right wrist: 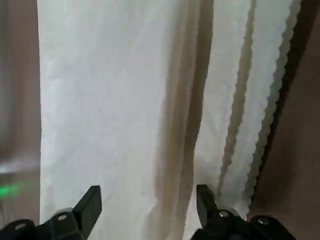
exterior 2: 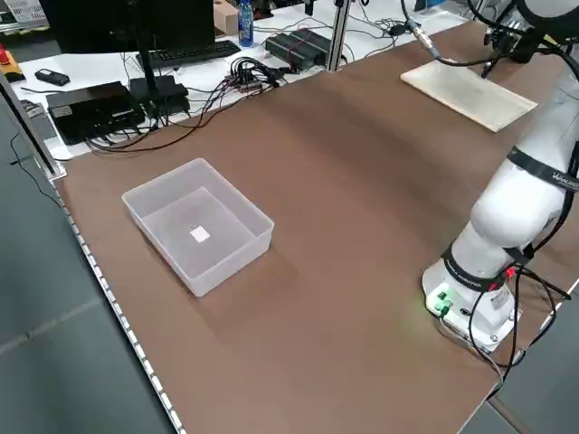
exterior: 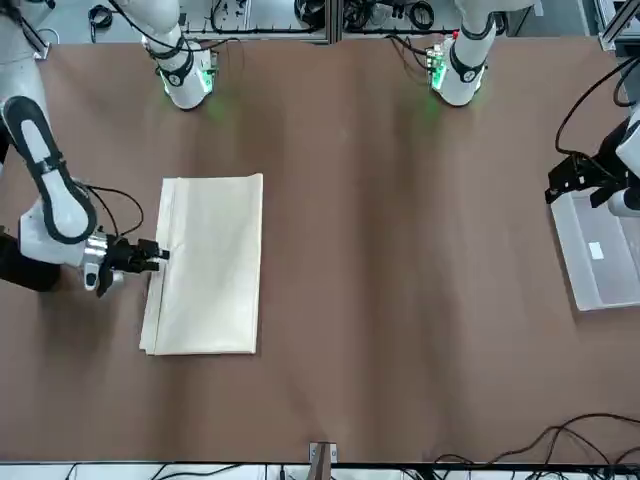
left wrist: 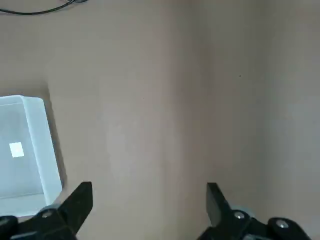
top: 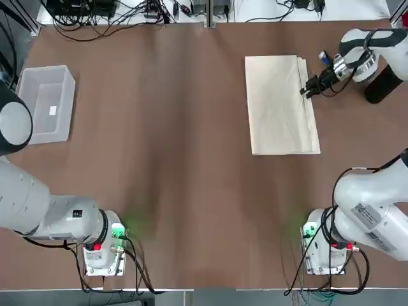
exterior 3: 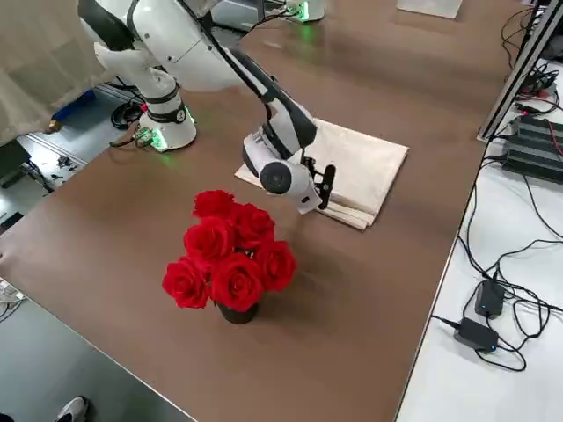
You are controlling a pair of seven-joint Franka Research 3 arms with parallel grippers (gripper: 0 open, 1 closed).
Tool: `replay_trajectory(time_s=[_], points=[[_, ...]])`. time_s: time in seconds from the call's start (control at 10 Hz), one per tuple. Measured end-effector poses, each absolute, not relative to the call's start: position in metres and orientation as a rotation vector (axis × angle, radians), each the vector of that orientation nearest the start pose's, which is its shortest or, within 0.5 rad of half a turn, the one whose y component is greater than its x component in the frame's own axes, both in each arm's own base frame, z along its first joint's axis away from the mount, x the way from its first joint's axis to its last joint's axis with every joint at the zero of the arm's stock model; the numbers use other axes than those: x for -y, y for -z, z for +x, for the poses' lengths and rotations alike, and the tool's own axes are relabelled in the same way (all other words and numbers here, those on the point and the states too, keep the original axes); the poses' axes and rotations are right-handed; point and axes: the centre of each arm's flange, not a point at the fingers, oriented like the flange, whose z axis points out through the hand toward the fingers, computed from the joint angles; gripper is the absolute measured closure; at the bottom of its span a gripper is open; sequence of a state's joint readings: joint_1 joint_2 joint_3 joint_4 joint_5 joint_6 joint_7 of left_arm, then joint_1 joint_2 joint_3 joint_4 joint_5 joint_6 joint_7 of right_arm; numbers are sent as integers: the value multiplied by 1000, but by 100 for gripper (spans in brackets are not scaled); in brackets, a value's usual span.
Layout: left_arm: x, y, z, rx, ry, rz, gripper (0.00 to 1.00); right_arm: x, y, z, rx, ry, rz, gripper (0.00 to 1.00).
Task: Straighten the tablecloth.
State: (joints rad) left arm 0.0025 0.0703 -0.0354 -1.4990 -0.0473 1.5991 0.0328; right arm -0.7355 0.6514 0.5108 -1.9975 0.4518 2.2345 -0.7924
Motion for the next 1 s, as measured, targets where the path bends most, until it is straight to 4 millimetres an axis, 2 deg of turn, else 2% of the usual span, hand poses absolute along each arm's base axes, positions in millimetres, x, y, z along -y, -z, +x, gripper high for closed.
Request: replay_trajectory(time_s=[0.2, 1.0], points=[[23, -621, 579, -104, 48, -3189, 0, 107, -146, 559, 187, -26, -2404, 16], [23, -621, 579, -104, 48, -3189, 0, 99, -149, 561, 170, -49, -2391, 19]])
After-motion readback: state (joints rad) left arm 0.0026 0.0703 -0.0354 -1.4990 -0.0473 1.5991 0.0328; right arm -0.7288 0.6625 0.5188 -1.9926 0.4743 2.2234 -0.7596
